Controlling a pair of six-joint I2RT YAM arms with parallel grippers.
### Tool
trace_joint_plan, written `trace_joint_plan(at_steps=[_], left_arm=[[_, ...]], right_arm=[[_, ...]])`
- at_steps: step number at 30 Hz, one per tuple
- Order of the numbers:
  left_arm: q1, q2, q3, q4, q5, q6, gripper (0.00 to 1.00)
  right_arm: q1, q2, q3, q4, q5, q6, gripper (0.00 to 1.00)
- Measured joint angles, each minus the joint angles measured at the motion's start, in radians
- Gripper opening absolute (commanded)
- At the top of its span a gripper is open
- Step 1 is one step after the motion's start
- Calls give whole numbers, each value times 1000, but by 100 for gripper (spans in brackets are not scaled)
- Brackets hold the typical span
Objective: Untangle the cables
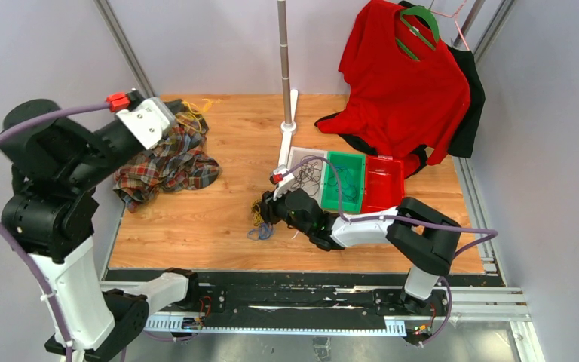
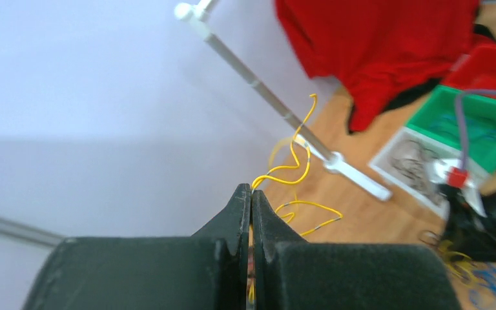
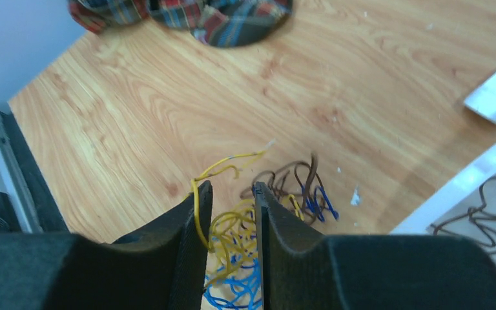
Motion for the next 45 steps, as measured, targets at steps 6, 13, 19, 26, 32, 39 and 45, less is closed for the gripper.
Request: trace_joint_plan(at_steps=[6, 13, 19, 26, 32, 39, 45], left_arm=[[0, -35, -2, 251, -142, 6, 0], [0, -30, 21, 370, -165, -8, 0], [0, -129, -230, 356, -106, -8, 0], [0, -199, -455, 284, -21, -2, 0], [0, -227, -526, 225, 77, -13, 0], [0, -260, -572, 204, 192, -66, 0], [0, -263, -600, 202, 233, -95, 0]], right_arm=[[0, 38, -44, 0, 10, 24, 37], [0, 16, -59, -8, 11, 24, 61], [0, -190, 48, -169, -14, -63, 71], [0, -395, 248, -286, -92, -173, 74], [0, -426, 328, -346, -163, -232, 73], [0, -383, 422, -386, -266, -267, 66], [0, -341, 460, -399, -322, -272, 44]])
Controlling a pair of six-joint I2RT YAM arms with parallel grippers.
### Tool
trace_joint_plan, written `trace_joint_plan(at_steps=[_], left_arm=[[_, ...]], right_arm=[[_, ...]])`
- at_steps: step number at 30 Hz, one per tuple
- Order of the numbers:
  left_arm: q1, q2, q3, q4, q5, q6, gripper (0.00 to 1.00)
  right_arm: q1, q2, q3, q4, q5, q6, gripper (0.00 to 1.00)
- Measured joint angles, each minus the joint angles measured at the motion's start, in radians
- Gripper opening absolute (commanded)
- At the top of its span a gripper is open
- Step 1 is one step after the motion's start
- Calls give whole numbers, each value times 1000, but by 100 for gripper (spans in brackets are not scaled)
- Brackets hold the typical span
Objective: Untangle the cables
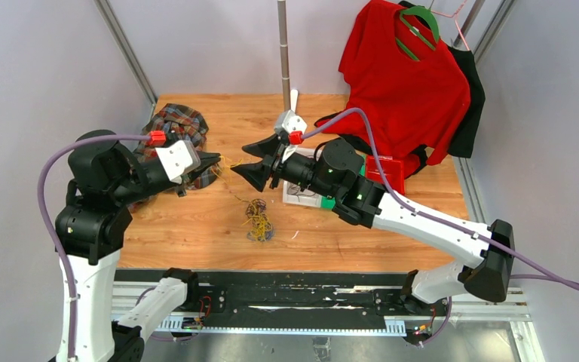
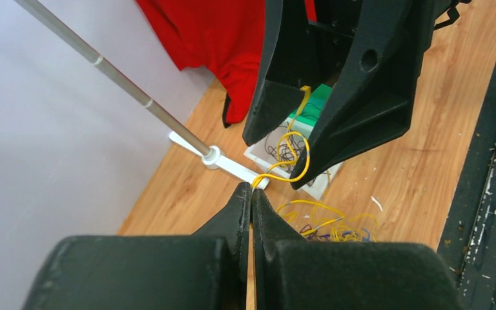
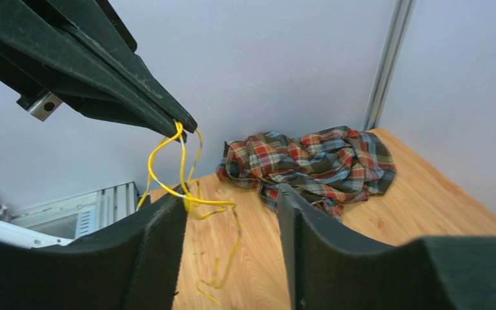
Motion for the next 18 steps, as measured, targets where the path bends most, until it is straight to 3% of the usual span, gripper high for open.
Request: trace_joint_plan(at_steps=[4, 5, 7, 10, 11, 12, 18], left_arm=[[0, 0, -17, -1, 14, -14, 2], [0, 0, -20, 0, 15, -18, 9], [0, -3, -28, 2, 17, -23, 50], [0, -13, -45, -2, 16, -33, 89], [0, -15, -49, -6, 12, -39, 95], [0, -15, -51, -10, 8, -34, 99], [0, -27, -103, -19, -58, -21, 99]], right_arm=[[0, 13, 13, -7, -17, -7, 9], [0, 13, 13, -7, -18, -12, 2], [0, 13, 13, -13, -13, -15, 1], [-1, 9, 12, -29, 25, -20, 1], [-3, 3, 12, -46, 60, -23, 1], [-5, -6, 11, -62, 101, -26, 1], [-105, -151, -101, -133, 385, -37, 1]])
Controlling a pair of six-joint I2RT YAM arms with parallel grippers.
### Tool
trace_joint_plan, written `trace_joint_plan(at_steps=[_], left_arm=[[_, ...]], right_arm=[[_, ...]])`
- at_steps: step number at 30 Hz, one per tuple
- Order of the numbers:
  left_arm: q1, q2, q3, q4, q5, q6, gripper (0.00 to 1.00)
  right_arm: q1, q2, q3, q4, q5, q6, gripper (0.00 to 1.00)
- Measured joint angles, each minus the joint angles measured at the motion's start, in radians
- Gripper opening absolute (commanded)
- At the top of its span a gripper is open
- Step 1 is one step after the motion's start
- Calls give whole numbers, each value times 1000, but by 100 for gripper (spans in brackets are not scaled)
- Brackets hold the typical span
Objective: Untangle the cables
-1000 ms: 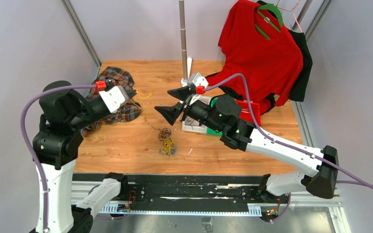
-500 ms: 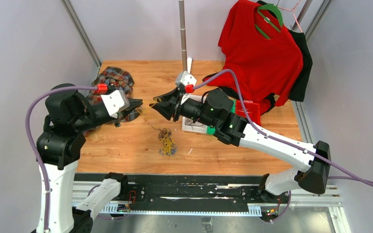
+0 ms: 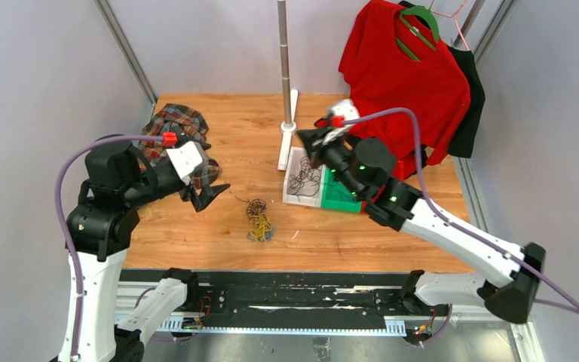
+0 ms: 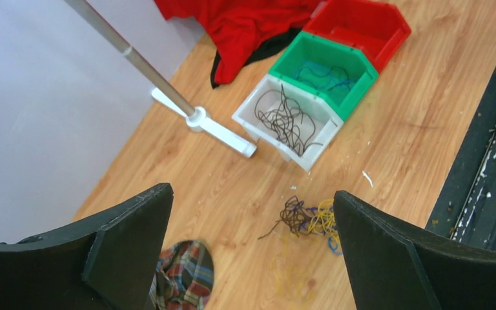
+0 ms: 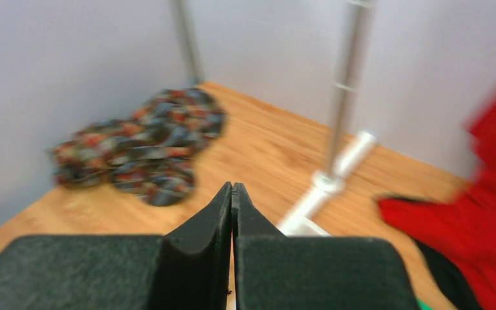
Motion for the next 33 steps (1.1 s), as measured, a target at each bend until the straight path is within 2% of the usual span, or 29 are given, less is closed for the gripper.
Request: trace_joint_plan(at_steps=[3, 6, 10, 13, 16, 21, 24, 28, 33], left_arm=[[0, 0, -32, -10, -25, 15, 97], [0, 1, -48, -19, -41, 34, 95], [0, 10, -89, -32, -84, 81, 98], [19, 47, -186, -53, -159, 151, 98], [84, 141, -296, -78, -246, 248, 98], [221, 298, -492, -90, -380, 466, 100], [271, 330, -556, -101, -431, 559, 94], [285, 375, -610, -45, -455, 624, 85], [285, 436, -674, 58, -449, 655, 80]], right_arm=[[-119, -108, -95, -40, 76, 49, 0], [-205, -200, -171, -69, 107, 89, 19], [-208, -213, -168, -108, 92, 107, 34], [-208, -196, -169, -125, 73, 119, 40], [-204, -181, -169, -137, 60, 121, 44], [-175, -152, -169, -144, 46, 110, 45], [-156, -126, -169, -143, 32, 102, 45], [-148, -103, -170, -142, 12, 100, 44], [-144, -99, -179, -125, -6, 101, 41]])
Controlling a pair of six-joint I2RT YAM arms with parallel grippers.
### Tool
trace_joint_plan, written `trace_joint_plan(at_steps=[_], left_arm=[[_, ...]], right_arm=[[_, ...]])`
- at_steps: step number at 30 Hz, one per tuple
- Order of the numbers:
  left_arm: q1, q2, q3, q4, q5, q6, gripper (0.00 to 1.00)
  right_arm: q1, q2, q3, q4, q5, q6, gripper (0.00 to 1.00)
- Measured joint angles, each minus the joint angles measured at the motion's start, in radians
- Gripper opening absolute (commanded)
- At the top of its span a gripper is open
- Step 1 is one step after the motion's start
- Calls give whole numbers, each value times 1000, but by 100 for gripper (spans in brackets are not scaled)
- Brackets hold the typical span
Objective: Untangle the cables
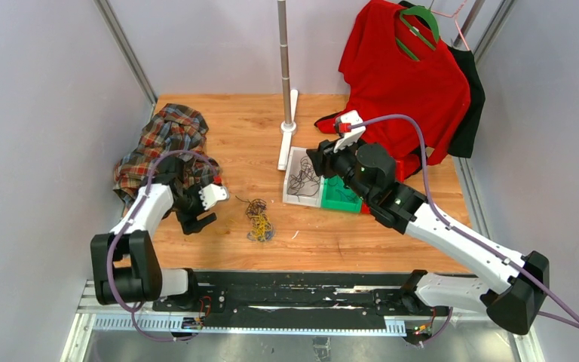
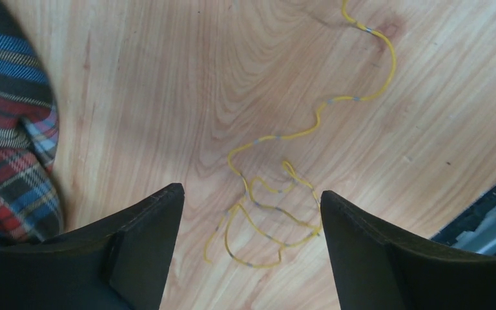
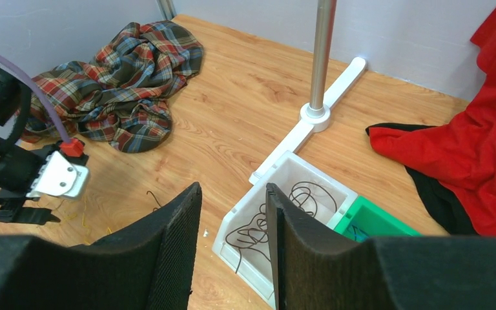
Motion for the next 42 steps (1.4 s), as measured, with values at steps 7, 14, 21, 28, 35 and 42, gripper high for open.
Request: trace_joint_plan(at_steps=[7, 14, 21, 28, 35, 42], left_arm=[[1, 130, -4, 125, 8, -4, 67], [-14, 165, -4, 153, 33, 0, 20], [-17, 47, 72, -33, 124, 14, 1], [-17, -124, 337, -204, 260, 3, 1], [-27, -188, 536, -320, 372, -55, 0], [-125, -248, 678, -358, 458, -163, 0]], right_arm=[[0, 16, -8, 19, -27, 13, 34], [0, 50, -8, 18, -50, 30, 29], [0, 66, 3, 24, -79, 46, 28], [36, 153, 77, 60, -192, 55, 45], [159, 267, 224, 68, -314, -4, 64], [216, 401, 382, 80, -446, -37, 65]])
